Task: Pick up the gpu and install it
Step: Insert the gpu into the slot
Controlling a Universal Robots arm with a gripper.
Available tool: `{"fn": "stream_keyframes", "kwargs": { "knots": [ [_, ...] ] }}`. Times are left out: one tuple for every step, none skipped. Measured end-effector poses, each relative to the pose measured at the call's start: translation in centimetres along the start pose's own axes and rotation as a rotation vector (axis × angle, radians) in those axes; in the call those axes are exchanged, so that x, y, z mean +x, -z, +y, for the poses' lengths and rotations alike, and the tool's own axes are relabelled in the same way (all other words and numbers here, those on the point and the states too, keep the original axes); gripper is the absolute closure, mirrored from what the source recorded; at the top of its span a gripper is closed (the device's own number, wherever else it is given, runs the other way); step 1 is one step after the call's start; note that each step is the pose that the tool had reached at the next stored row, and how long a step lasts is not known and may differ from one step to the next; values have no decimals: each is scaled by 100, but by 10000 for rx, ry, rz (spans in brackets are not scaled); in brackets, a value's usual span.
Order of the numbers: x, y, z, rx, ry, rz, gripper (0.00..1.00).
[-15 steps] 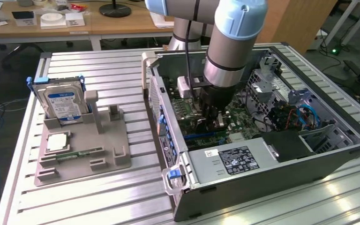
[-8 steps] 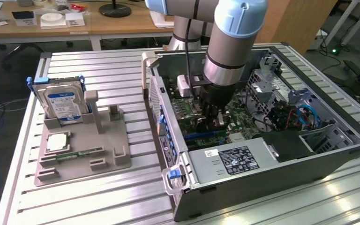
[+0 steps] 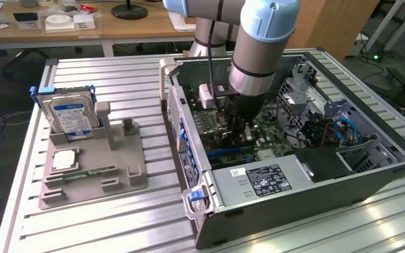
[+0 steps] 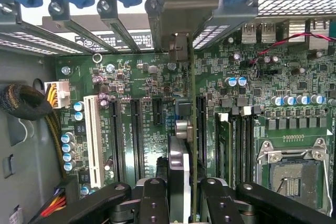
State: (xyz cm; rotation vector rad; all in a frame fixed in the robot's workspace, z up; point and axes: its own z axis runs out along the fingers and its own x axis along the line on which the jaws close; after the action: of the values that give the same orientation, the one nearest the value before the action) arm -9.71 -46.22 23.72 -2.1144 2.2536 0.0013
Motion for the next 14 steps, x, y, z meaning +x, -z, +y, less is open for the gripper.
{"fn": "stream_keyframes", "kwargs": {
  "knots": [
    [0,0,2,3,0,1,72],
    [0,-1,6,4,-1,0,72],
    [0,-3,11,5,-1,0,72],
    [1,-7,12,4,1,1,72],
    [1,-12,13,4,2,0,72],
    [1,-20,13,4,2,-1,72],
    [2,-26,14,4,2,1,72],
    [2,-32,15,4,0,1,72],
    [2,-35,15,4,0,1,72],
    [3,-36,15,5,1,3,72],
    [2,-41,15,6,0,0,72],
    [2,-46,15,7,1,-1,72],
    [2,-52,15,7,1,-1,72],
    [3,-57,16,7,1,0,72]
  ]
}}
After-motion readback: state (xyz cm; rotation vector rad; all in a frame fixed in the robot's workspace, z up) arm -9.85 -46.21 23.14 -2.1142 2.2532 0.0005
